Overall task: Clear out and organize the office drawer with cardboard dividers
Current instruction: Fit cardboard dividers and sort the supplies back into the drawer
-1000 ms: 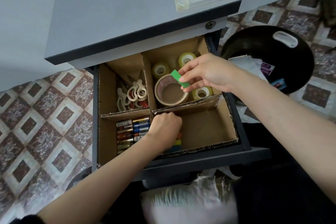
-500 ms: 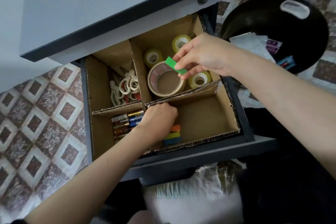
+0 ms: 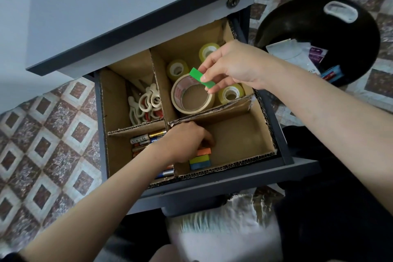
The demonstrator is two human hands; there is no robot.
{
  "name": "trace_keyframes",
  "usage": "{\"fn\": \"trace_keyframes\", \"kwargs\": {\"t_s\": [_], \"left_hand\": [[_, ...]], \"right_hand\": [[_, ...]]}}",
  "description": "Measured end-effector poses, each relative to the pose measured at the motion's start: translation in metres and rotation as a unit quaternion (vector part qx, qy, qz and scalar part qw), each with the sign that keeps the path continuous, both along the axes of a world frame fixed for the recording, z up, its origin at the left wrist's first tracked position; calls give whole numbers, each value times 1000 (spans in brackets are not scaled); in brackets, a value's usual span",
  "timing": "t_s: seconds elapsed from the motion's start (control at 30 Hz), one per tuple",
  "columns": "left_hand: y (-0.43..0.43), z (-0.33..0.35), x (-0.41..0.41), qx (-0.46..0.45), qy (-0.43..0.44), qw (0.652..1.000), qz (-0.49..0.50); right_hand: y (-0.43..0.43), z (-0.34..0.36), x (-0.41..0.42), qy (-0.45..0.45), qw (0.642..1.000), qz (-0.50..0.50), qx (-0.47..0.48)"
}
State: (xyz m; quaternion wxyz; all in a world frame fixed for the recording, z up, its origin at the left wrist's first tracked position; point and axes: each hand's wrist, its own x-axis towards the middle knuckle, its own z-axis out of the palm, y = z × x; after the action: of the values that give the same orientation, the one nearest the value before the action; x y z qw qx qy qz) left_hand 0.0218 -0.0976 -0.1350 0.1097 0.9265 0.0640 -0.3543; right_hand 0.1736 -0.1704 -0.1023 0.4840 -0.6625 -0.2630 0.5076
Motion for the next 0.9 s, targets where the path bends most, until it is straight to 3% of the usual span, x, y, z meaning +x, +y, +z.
{"fn": "trace_keyframes", "kwargs": {"t_s": [0.23,0.6,0.9], "left_hand": [[5,-7,2,15,62,998,-10],[6,-4,-3,16,14,1000,-10],[6,-9,1,57,70,996,-26]], "right_hand": [[2,-2,1,-18,1000,10,-6],[4,-4,2,-28,999,10,-11],[3,-4,2,-21,1000,15,-10]]}}
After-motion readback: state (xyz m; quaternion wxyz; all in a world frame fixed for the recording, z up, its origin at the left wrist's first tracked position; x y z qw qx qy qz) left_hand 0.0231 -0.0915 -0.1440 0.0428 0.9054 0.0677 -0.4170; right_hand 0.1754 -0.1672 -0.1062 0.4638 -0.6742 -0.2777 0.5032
